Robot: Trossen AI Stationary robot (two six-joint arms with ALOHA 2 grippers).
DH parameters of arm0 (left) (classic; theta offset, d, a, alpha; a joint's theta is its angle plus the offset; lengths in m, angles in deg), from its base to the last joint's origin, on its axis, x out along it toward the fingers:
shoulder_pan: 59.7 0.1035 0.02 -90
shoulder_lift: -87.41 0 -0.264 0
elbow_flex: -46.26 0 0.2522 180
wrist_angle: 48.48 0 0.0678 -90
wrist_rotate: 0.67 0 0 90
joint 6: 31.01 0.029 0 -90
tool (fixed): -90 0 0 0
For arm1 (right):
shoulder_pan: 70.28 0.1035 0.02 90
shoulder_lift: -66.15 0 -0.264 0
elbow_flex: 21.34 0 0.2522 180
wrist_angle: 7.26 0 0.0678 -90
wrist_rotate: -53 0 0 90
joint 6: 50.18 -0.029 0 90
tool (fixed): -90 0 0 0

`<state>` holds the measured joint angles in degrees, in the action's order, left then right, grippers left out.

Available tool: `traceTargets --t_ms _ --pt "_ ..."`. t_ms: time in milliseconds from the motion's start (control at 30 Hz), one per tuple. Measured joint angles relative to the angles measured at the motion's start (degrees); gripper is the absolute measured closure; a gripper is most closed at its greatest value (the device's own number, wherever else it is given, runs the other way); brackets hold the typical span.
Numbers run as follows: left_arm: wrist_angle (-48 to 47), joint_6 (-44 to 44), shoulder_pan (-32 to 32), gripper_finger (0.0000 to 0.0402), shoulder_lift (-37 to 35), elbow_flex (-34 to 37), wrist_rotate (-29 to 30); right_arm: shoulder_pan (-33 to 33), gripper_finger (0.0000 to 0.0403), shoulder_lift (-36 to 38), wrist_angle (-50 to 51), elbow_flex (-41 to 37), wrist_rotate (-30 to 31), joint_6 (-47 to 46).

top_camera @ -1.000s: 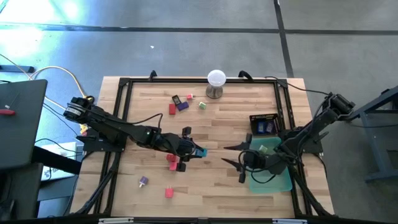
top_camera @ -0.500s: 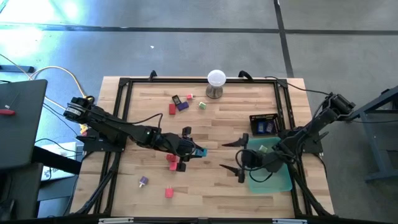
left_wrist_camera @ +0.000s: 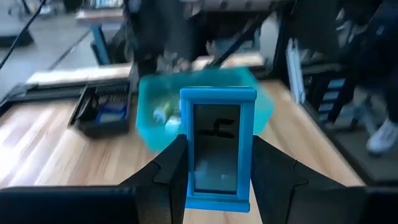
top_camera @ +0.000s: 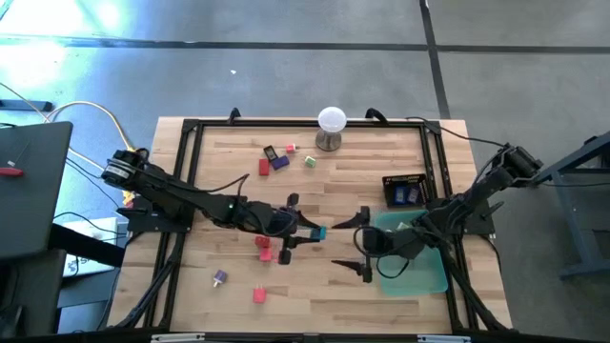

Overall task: Pick & Place Office items
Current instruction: Put the light blue charger adapter into the green bin

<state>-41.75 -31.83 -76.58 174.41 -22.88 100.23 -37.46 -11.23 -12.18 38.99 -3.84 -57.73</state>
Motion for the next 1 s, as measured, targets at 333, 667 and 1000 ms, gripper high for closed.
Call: traceTargets --t_ms 333,667,1000 --pt "9.61 4.08 -0.28 0.0276 5.38 0.09 0.63 -2.89 0.0011 -1.71 -0.55 -0.02 1.27 0.25" --pt "13.15 5.08 -0.29 0.0276 5.84 0.02 1.04 -4.09 0.0011 -3.76 -1.43 -0.08 -1.48 1.01" --pt "14.18 5.93 -0.55 0.0276 7.2 0.04 1.48 -3.96 0.0043 -3.92 -3.42 0.0 -1.83 4.26"
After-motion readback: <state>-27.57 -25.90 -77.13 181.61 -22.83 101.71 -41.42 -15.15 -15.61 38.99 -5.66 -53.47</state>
